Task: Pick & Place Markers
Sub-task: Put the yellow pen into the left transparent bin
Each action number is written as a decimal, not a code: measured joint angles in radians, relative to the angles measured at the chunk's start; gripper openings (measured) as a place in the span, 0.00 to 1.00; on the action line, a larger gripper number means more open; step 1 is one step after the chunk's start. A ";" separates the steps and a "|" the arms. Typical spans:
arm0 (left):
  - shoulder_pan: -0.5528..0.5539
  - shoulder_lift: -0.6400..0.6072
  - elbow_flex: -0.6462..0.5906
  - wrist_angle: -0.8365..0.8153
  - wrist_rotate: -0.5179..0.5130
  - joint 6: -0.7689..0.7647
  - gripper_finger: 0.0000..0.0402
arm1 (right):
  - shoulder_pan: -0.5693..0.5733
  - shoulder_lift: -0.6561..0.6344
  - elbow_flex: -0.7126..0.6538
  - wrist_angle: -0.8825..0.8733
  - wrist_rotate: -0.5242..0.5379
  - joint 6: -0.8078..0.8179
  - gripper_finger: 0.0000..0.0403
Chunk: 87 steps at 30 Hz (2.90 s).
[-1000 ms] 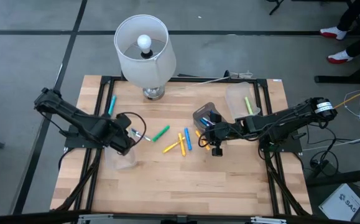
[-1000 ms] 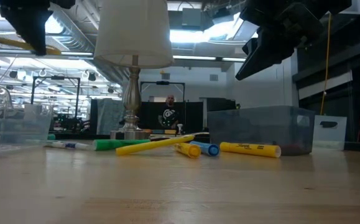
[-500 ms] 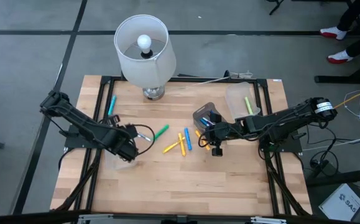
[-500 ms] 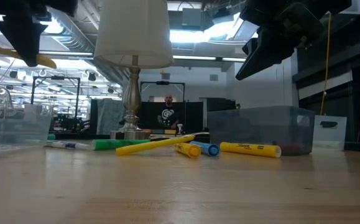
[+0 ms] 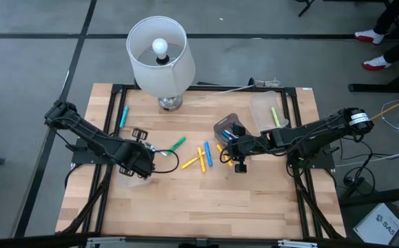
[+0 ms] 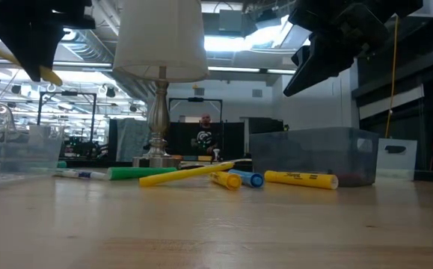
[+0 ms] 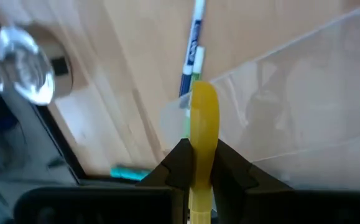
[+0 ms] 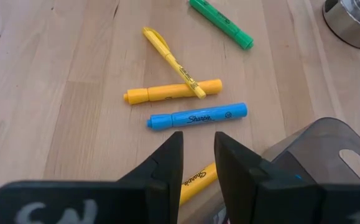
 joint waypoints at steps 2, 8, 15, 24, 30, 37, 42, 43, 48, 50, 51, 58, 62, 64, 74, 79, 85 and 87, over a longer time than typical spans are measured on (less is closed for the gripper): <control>0.014 0.010 0.001 0.005 0.018 0.066 0.09 | 0.000 0.000 0.000 0.000 0.000 0.000 0.22; 0.050 0.091 0.001 0.001 0.160 0.232 0.08 | 0.000 0.000 0.000 0.000 0.000 0.000 0.22; 0.050 0.206 0.001 0.000 0.255 0.394 0.08 | 0.000 0.000 0.000 0.000 0.000 0.000 0.22; 0.049 0.306 0.001 0.079 0.346 0.510 0.09 | 0.000 0.000 0.000 0.000 0.000 0.000 0.22; 0.058 0.317 0.000 0.082 0.346 0.475 0.16 | 0.000 0.000 0.000 0.000 0.000 0.000 0.22; 0.058 0.317 0.000 0.082 0.339 0.474 0.22 | 0.000 0.000 0.000 0.000 0.000 0.002 0.22; 0.058 0.317 0.000 0.081 0.327 0.429 0.21 | 0.000 0.000 0.000 0.000 0.000 0.002 0.22; 0.058 0.317 0.000 0.080 0.317 0.408 0.21 | 0.000 0.000 0.000 0.000 0.000 0.002 0.22; 0.063 0.296 0.000 0.013 0.294 0.259 0.17 | 0.000 0.000 0.000 0.000 0.000 0.002 0.22; 0.068 0.275 0.000 -0.015 0.302 0.197 0.16 | 0.000 0.000 0.000 0.000 0.000 0.001 0.22; 0.071 0.259 0.000 -0.024 0.302 0.169 0.16 | 0.000 0.000 0.000 0.000 0.000 0.001 0.22; 0.090 0.092 0.000 0.045 0.233 -0.015 0.13 | 0.000 0.000 0.000 0.001 0.000 0.002 0.22; 0.104 -0.018 0.000 0.167 0.141 -0.112 0.12 | 0.000 0.000 0.000 0.001 0.000 0.003 0.22; 0.110 -0.063 0.000 0.240 0.087 -0.168 0.12 | 0.000 0.000 0.000 0.001 0.000 0.005 0.22; 0.171 -0.115 0.001 0.465 -0.006 -0.328 0.18 | 0.000 0.000 0.000 0.001 0.000 0.005 0.22; 0.194 -0.073 0.001 0.488 -0.003 -0.332 0.26 | 0.000 0.000 0.000 0.001 0.000 0.005 0.22; 0.207 0.009 0.001 0.586 -0.004 -0.324 0.37 | 0.000 0.000 0.000 0.001 0.000 0.005 0.22; 0.211 0.042 0.001 0.644 -0.013 -0.296 0.39 | 0.000 0.000 0.000 0.001 0.000 0.004 0.22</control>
